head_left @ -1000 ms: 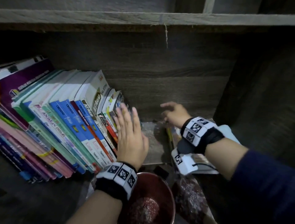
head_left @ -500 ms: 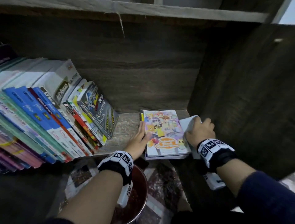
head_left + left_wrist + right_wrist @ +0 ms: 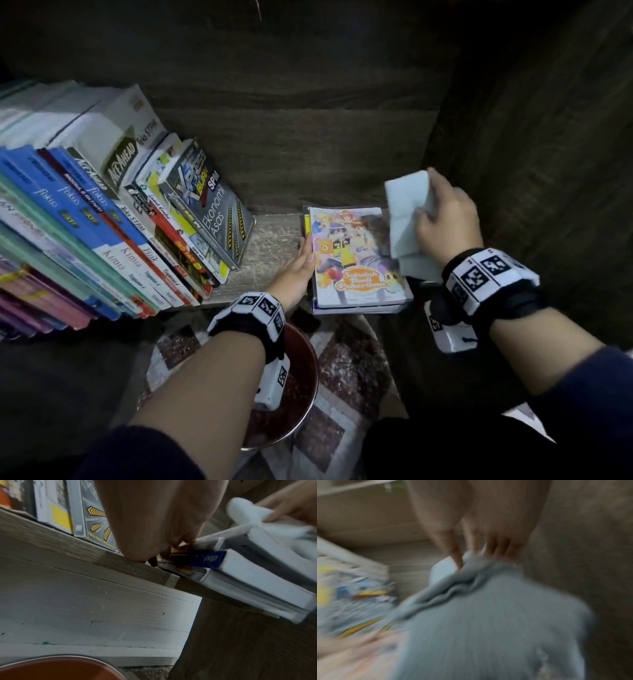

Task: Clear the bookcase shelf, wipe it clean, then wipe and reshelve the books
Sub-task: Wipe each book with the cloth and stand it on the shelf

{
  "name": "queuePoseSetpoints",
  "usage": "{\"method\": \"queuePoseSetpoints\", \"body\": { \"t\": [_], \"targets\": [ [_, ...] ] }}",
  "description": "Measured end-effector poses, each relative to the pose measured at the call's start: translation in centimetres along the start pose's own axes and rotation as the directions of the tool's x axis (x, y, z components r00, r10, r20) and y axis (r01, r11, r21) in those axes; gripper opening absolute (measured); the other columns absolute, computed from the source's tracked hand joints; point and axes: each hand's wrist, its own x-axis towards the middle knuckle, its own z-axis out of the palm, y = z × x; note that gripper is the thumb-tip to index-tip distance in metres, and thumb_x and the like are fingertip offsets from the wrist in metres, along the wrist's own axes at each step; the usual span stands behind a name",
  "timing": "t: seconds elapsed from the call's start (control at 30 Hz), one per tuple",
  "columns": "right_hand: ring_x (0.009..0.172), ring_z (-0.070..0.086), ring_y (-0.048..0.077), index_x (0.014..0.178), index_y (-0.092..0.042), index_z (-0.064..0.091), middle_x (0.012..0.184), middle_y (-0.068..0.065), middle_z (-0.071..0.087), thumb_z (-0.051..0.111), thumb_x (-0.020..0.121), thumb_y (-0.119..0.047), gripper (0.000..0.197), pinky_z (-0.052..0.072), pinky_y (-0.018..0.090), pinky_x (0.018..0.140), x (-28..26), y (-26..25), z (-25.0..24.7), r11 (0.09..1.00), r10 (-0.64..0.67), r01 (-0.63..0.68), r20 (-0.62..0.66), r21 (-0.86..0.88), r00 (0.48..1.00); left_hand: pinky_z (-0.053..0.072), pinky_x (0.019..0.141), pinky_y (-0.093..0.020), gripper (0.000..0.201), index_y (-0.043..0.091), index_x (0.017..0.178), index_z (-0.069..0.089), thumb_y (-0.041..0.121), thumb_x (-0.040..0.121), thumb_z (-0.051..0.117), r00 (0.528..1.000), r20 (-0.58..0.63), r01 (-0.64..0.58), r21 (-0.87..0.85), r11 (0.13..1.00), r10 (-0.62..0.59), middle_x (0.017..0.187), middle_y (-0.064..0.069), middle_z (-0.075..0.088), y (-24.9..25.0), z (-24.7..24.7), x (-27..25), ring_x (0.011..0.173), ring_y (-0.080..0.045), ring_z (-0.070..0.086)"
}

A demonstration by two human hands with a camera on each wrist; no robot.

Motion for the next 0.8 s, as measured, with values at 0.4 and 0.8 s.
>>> {"method": "queuePoseSetpoints", "body": {
  "t": [0.4,0.8],
  "targets": [
    [0.148,-0.014,0.025,0.154,-0.026,-0.004,0.161,0.004,-0.015,0.016,0.102,-0.05,0.061,-0.006,0.048,0.117,0.6,-1.1,5.5,0.804,0.058,0.416,0.752,-0.424,0.657,-0.004,0.119,-0.034,0.051,0.038,0.152,0.0,0.04,0.106,0.021,0.999,-0.021,0.033,0.045,0.998,-0.032,0.162,0.007,-0.003,0.7,0.0,-0.4,0.149,-0.017,-0.003],
    [0.148,-0.013,0.023,0.152,-0.038,0.001,0.161,-0.008,-0.011,0.015,0.101,-0.052,0.055,-0.007,0.045,0.119,2.9,-2.3,7.5,0.834,-0.085,0.477,0.788,-0.278,0.61,-0.003,0.121,-0.034,0.049,0.04,0.152,0.0,0.038,0.106,0.017,0.993,-0.12,0.033,0.073,0.997,-0.024,0.162,0.011,0.0,0.1,1.0,-0.3,0.149,-0.012,0.002]
  ]
}}
